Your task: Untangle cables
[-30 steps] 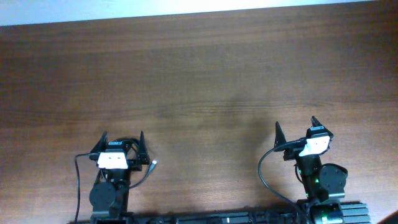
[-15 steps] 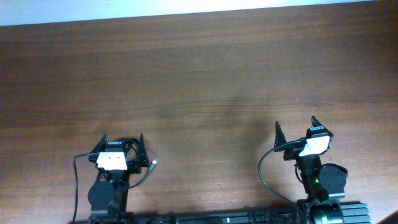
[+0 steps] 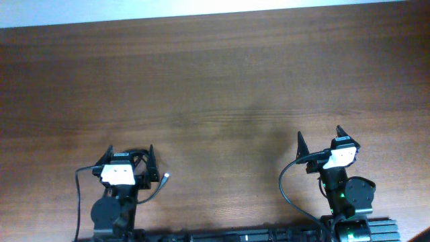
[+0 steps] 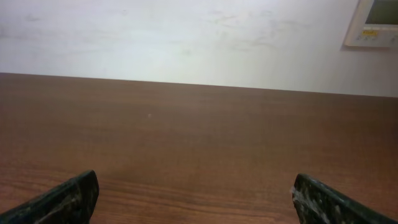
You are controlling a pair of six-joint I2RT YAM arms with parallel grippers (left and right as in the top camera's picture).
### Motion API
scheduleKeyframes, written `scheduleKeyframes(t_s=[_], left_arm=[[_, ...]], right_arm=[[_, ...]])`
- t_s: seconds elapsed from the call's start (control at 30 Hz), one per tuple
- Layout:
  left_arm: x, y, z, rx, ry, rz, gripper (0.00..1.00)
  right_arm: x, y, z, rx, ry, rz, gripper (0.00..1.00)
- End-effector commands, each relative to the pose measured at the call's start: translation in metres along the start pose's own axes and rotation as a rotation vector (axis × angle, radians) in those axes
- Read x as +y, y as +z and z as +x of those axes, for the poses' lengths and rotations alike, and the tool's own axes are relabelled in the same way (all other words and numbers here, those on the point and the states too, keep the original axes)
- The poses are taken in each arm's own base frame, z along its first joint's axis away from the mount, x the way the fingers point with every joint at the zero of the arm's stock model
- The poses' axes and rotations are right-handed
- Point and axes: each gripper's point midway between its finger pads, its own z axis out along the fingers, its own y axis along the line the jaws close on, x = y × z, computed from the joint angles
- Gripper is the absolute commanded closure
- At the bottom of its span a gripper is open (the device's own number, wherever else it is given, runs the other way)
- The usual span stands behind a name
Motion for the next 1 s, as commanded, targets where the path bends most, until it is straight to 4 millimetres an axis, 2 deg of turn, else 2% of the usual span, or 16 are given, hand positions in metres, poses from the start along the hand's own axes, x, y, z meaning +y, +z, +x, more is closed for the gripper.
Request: scheduleKeyframes(t_s=[0.0,0.2,0.57,0.97], left_arm=[[0.003,-0.003,-0.017,-0.009,0.018,-0.012,0.01],[0.003,0.001,-0.025,0.039,0.019,-0.012,0.01],[0.002,0.012,-0.021,0.136,0.020,-0.003,0.01],[-0.003,0.015,-0.026,0.179,0.018,0.023,0.01]], right_arm=[[-0.003,0.000,0.004,0.013,0.005,0.015,0.01],[-0.003,0.000,0.004,0.013,0.005,0.015,0.01],[-0.003,0.000,0.004,0.013,0.005,0.015,0.01],[-0.003,0.000,0.004,0.013,0.005,0.015,0.01]])
